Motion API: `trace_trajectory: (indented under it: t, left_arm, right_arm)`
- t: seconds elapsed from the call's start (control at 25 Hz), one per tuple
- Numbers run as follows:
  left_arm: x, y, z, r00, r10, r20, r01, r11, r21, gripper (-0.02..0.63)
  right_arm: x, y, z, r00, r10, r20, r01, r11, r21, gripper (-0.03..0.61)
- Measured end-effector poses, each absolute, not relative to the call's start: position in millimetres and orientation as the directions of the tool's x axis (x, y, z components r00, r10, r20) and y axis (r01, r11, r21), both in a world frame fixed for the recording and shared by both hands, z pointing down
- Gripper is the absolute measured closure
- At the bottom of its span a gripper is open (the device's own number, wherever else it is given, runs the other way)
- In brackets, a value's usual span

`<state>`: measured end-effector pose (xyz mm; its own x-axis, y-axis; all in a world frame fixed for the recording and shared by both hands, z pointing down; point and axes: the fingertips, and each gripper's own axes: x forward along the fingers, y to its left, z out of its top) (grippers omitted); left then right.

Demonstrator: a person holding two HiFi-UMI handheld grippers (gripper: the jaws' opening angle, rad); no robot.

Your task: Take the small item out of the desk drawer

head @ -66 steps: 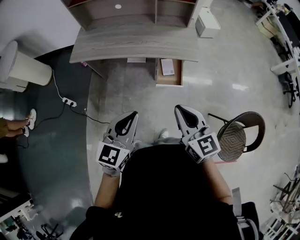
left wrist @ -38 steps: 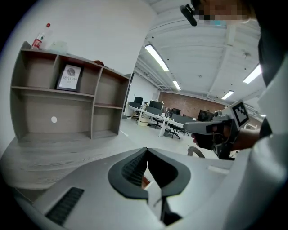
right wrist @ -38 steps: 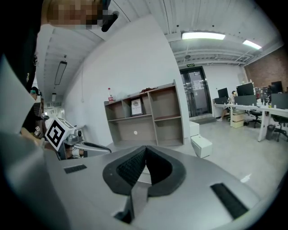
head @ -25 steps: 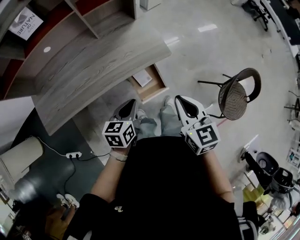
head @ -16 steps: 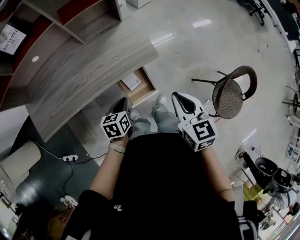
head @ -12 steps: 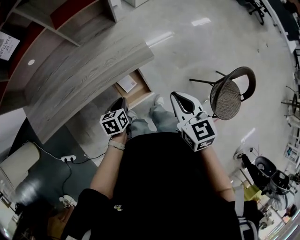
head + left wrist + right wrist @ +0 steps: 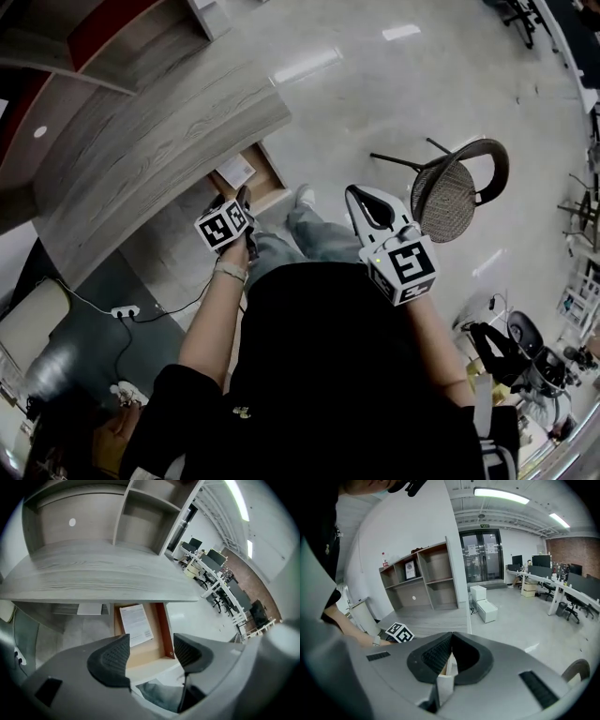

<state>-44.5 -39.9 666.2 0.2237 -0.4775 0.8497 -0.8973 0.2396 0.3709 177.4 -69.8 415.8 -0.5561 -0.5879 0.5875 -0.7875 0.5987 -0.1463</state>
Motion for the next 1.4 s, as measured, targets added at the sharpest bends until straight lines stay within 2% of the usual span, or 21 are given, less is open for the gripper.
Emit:
trace_trajectory:
  t: [0.64, 1.04, 1.4]
  left_arm:
    - [-44, -81, 752, 0.075, -0.417, 0.906, -0.899, 0.364, 0.242, 0.195]
    - [-56, -86, 791, 0.013, -0.358, 0.934, -0.895, 0.412, 0.17, 0.169]
    - [-55, -86, 798, -0.028, -0.343, 0.939, -0.917, 0.382, 0.112, 0.16]
  right_arm:
    - [228, -82, 454, -0.496, -0.527, 0.69, -0.798, 0.59, -0.123, 0.583]
    - [247, -79, 463, -0.47, -0.516, 0.717, -0.812, 0.571, -0.121, 0.583]
    - [250, -74, 468, -0.457, -0.507, 0.731, -0.814, 0.569, -0.114, 0.583]
